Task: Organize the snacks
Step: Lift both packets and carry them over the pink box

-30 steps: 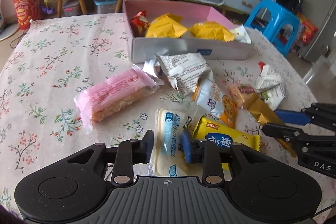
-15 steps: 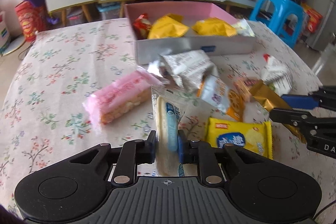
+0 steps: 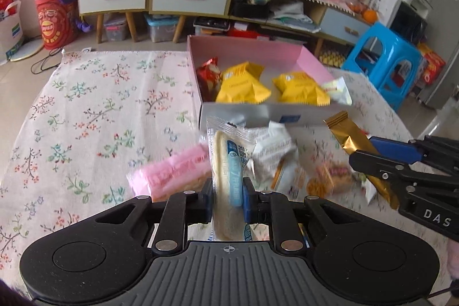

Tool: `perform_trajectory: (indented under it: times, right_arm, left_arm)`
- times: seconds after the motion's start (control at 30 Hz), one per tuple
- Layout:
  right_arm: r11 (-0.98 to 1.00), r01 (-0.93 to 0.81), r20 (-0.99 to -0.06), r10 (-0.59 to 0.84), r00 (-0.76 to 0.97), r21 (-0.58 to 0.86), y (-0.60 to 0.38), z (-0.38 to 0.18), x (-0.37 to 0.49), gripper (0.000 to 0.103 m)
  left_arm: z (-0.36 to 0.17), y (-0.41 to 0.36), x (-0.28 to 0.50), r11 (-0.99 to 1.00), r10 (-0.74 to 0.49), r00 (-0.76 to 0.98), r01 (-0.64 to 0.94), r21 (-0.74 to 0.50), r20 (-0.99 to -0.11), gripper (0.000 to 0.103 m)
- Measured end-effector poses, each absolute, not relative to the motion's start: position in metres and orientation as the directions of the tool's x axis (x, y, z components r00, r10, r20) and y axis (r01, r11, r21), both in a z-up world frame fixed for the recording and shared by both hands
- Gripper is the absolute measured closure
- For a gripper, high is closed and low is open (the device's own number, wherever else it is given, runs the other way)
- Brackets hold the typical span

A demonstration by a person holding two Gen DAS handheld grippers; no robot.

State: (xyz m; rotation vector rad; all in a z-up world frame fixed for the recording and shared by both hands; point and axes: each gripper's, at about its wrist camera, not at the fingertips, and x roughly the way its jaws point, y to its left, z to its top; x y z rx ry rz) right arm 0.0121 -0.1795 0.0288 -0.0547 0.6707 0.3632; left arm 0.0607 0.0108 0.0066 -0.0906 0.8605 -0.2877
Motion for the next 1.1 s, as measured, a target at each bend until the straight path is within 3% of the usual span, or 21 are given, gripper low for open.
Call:
perform_trajectory:
  times: [0.8, 1.1]
  right_arm:
    - [0.966, -0.085, -0.560, 0.213, 0.800, 0.246, -0.207, 0.055, 0.105, 0.084]
    - [0.954, 0.012, -0.604, 0.178, 0.777, 0.298, -0.226, 0.034, 0.134, 0.084]
  left_arm:
    - [0.027, -0.005, 0.134, 0.935, -0.313, 0.699, 0.109, -0.337, -0.643, 0.087]
    - [0.024, -0.024, 0.166, 0.948, -0.291, 0.725, 0.132, -0.288, -0.625, 0.086]
